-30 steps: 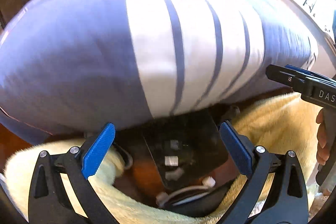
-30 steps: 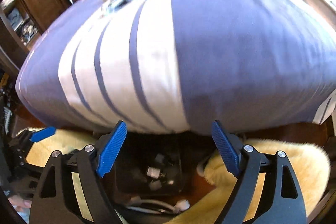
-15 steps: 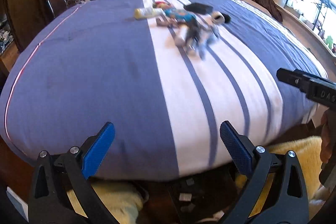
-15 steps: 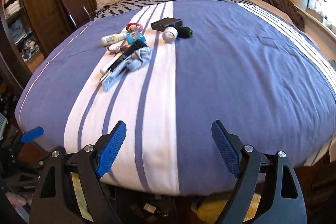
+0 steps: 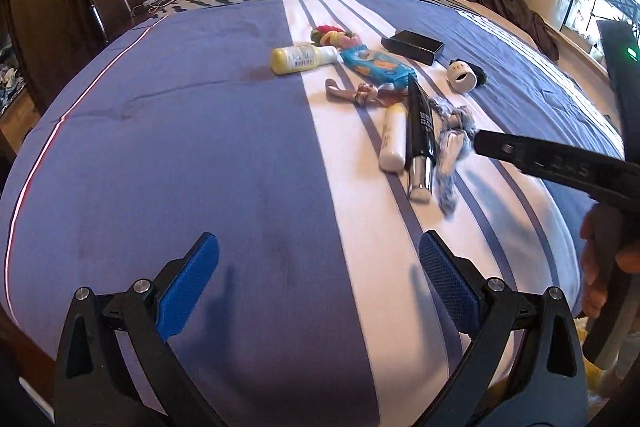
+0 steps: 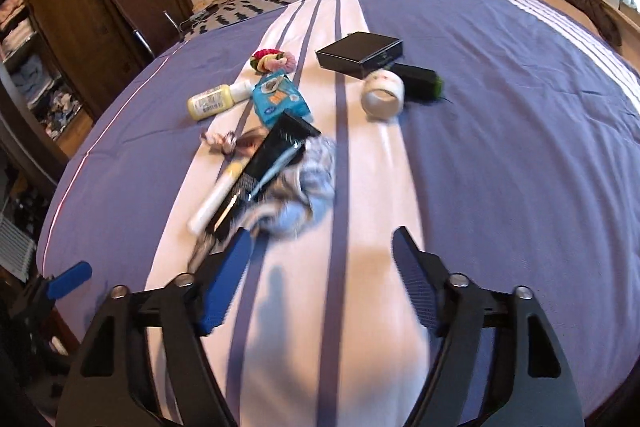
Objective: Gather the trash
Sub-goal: 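Raise both open tools back over the items on the bed, then grasp the blue cloth with white rope with the right tool while the left grasps the white stick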
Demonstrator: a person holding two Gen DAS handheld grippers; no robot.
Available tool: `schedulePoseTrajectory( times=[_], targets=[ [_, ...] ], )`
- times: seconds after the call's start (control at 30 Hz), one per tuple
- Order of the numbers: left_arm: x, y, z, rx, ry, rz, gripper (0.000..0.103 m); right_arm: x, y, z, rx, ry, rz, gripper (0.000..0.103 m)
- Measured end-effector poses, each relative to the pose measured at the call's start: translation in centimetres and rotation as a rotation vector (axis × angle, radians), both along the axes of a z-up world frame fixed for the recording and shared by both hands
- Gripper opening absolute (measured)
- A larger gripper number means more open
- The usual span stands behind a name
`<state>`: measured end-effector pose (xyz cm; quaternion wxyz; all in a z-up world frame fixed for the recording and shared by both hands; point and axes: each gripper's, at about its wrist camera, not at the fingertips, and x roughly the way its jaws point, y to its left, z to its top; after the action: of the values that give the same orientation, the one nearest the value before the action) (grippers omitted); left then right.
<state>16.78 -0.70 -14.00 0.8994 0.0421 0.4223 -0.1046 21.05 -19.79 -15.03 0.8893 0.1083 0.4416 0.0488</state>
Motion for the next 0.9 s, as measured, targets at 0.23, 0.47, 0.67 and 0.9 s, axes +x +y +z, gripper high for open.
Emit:
schedulePoseTrajectory(
  times=[0.23, 0.47, 0.67, 0.9],
  targets=[
    [2.3, -1.2, -0.7, 0.017, 0.006, -0.032, 0.095, 3.1, 1.1, -1.0, -0.027, 0.022, 0.006, 0.052],
    [3.7, -2.3, -0.7, 0.006, -0.004, -0.048, 0.094, 4.1, 1.3, -1.1, -0.043, -0.005, 0.045, 0.025],
    [5.4, -3.2, -0.7, 0.012, -0.008, -0.061, 0.081, 2.6, -0.9, 0.0, -0.048, -0.039, 0.020, 0.023],
    [7.5, -4.5, -1.8, 0.038, 0.008, -0.088, 0.069, 0.1, -3.8, 1.2, -0.046, -0.073, 0.003, 0.023]
  ],
)
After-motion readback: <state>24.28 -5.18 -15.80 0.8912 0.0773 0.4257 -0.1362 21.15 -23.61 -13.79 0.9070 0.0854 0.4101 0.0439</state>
